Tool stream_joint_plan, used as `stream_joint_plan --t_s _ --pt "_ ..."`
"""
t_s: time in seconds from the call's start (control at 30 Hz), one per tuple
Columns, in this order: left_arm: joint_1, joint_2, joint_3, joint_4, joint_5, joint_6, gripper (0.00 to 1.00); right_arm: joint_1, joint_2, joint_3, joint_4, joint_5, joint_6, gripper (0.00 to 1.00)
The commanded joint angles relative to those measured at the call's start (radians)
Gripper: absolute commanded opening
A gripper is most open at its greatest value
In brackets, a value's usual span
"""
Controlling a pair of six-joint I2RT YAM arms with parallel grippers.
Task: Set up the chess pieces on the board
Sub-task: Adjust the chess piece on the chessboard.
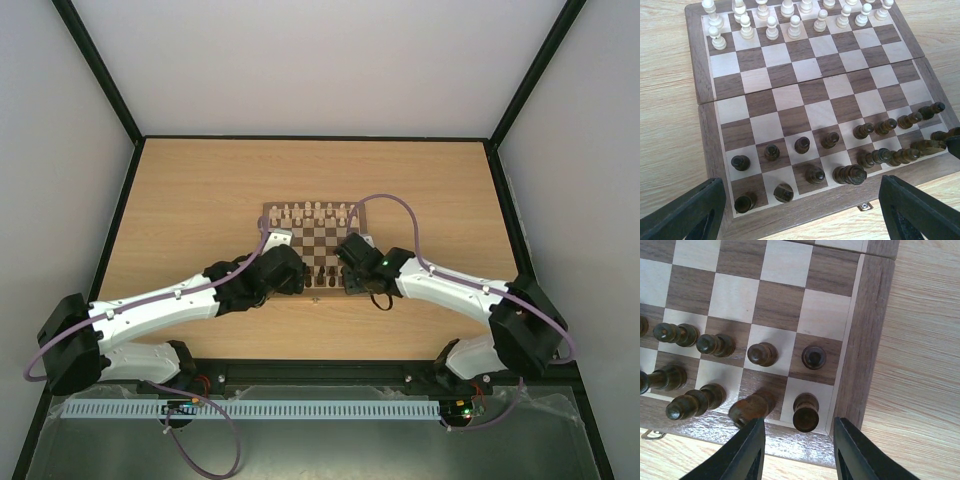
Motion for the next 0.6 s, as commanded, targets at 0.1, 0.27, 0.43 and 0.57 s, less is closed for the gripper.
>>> stream_joint_plan --t_s 0.1,0.27,0.43,0.57 --pt "0.009 -0.03 -0.016 0.001 -0.004 0.009 0.87 -0.004 0.043 -0.005 0.001 0.014 0.0 0.3" --pt "0.01 -0.033 -0.015 -0.002 -0.004 0.007 0.87 -0.011 0.04 -0.017 0.006 0.015 0.002 0.26" --pt "0.011 -0.028 -0.013 -0.001 -0.003 0.006 0.87 -0.02 0.033 -0.029 0.01 0.014 -0.001 0.23" --pt "0.012 -0.019 -0.011 0.002 -0.001 0.006 0.87 -0.021 0.033 -0.033 0.01 0.024 -0.002 0.24"
